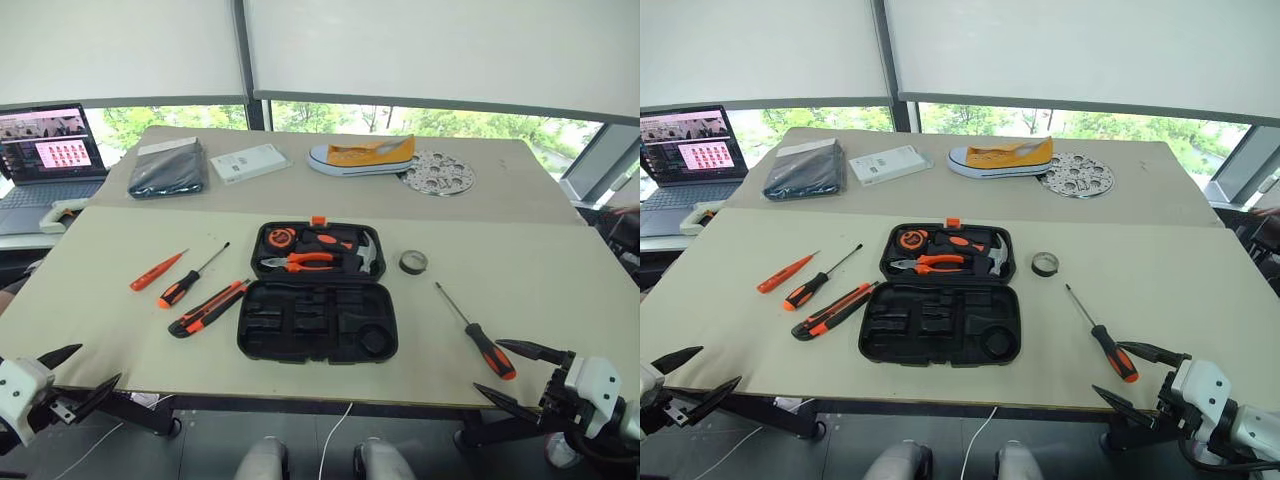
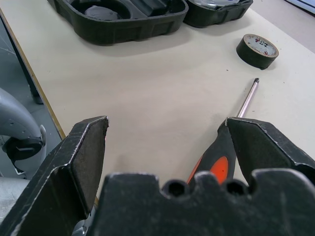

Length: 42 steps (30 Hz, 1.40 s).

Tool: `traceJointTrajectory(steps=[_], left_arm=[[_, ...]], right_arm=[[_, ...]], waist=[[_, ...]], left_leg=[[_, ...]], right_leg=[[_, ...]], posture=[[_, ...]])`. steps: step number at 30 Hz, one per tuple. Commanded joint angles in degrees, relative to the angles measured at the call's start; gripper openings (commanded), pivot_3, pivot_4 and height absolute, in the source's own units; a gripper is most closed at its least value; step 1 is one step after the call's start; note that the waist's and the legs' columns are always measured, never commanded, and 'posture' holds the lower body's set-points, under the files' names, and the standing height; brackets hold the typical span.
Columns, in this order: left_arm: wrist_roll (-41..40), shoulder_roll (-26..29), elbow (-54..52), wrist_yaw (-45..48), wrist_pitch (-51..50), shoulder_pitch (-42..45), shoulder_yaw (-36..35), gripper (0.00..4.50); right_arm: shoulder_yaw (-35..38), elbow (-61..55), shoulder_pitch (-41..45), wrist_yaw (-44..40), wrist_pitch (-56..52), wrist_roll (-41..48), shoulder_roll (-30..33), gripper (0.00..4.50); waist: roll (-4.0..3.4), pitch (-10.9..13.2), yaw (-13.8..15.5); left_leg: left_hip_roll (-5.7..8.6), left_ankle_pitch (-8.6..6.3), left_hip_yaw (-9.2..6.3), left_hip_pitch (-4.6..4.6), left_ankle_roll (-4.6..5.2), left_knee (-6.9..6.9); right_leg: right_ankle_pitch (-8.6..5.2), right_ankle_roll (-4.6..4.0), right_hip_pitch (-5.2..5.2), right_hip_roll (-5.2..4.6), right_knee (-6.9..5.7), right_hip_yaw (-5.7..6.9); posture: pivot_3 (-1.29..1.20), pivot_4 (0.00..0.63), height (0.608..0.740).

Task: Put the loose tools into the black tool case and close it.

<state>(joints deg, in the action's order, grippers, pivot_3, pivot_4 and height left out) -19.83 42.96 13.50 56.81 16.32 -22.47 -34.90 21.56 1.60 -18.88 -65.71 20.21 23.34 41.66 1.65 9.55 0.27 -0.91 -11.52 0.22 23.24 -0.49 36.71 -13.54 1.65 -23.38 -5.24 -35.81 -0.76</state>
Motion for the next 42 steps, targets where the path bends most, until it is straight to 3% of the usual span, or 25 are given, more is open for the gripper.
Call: traceJointTrajectory(steps=[1,5,11,15,18,22,28,33,37,42], left_arm=[[-4.4,1.7,-2.2,-1.7,-6.9,1.9,-1.7,4.5],[-12.6,2.4,-6.0,-5.4,-24.5,3.7,-4.3,4.5],[-13.9,4.2,-7.5,-5.1,-35.6,1.1,-5.1,4.5],[-14.8,6.8,-9.1,-8.4,-42.4,7.8,-4.2,4.5],[-15.9,7.8,-12.4,-12.3,-49.2,15.2,-0.7,4.5],[-14.1,8.7,-15.6,-14.3,-56.2,25.8,8.9,4.5],[-6.2,5.6,-6.4,-18.6,-56.8,39.6,20.2,4.5],[-3.1,4.2,-2.0,-19.2,-57.6,43.8,24.3,4.5],[-2.5,4.6,-1.9,-16.9,-60.2,43.8,26.7,3.54],[-1.9,4.5,-0.3,-15.5,-58.1,44.8,25.5,1.55]], right_arm=[[-1.2,-3.5,2.2,1.3,-2.3,1.8,-0.2,4.44],[-3.1,-12.8,8.6,6.2,-13.6,11.1,-2.3,4.44],[-4.6,-18.4,11.6,8.6,-13.9,10.7,-5.0,4.44],[-5.2,-19.4,13.0,10.5,-13.4,9.2,-6.7,4.44],[-5.2,-19.8,13.7,11.2,-12.9,8.5,-7.2,4.44],[-5.4,-20.1,14.8,11.7,-11.4,7.3,-7.6,4.44],[-5.7,-18.0,16.7,10.5,-10.7,6.4,-6.9,4.44],[-5.2,-17.8,16.5,10.2,-10.7,6.4,-6.7,4.44],[-4.9,-18.5,15.1,10.1,-10.5,6.4,-6.8,4.5],[-5.5,-19.1,14.3,8.7,-10.1,7.0,-6.6,4.5]], waist=[[0.0,0.0,0.0],[0.08,0.0,-0.5],[0.17,0.0,-0.8],[0.24,0.0,0.2],[0.24,0.0,0.7],[0.24,0.0,0.6],[0.24,0.0,-0.6],[0.26,0.1,-1.0],[0.26,0.1,-0.9],[0.26,0.1,-0.9]], left_leg=[[0.0,0.0,0.0,0.0,0.0,0.0],[-0.09,0.0,-0.1,-0.01,0.0,0.02],[-0.06,0.14,-0.03,-0.06,0.25,0.02],[-0.06,0.09,0.02,0.05,0.35,0.02],[-0.05,0.09,0.04,0.05,0.34,0.03],[-0.03,0.09,0.08,0.01,0.33,0.1],[0.03,0.09,0.13,-0.03,0.36,0.1],[0.0,0.09,0.14,-0.02,0.36,0.09],[-0.01,0.09,0.14,-0.04,0.36,0.1],[0.0,0.09,0.13,-0.09,0.36,0.1]], right_leg=[[0.0,0.0,0.0,0.0,0.0,0.0],[0.01,0.01,-0.08,0.05,-0.2,0.01],[-0.01,-0.01,-0.08,0.07,-0.14,0.03],[0.06,0.26,-0.18,0.1,-0.16,0.1],[-0.01,0.12,-0.18,0.07,-0.19,0.12],[0.0,0.09,-0.03,0.05,-0.17,0.1],[0.23,0.29,-0.04,0.35,-0.19,0.0],[0.27,0.15,-0.06,0.42,-0.24,-0.03],[0.26,0.18,-0.07,0.42,-0.25,-0.03],[0.24,0.22,-0.02,0.39,-0.26,-0.04]], posture=[[0.0,0.15,0.74],[0.0,0.15,0.74],[0.0,0.15,0.74],[0.0,0.15,0.74],[0.0,0.15,0.74],[0.0,0.15,0.74],[0.0,0.15,0.74],[0.0,0.15,0.74],[0.0,0.15,0.74],[0.0,0.15,0.74]])
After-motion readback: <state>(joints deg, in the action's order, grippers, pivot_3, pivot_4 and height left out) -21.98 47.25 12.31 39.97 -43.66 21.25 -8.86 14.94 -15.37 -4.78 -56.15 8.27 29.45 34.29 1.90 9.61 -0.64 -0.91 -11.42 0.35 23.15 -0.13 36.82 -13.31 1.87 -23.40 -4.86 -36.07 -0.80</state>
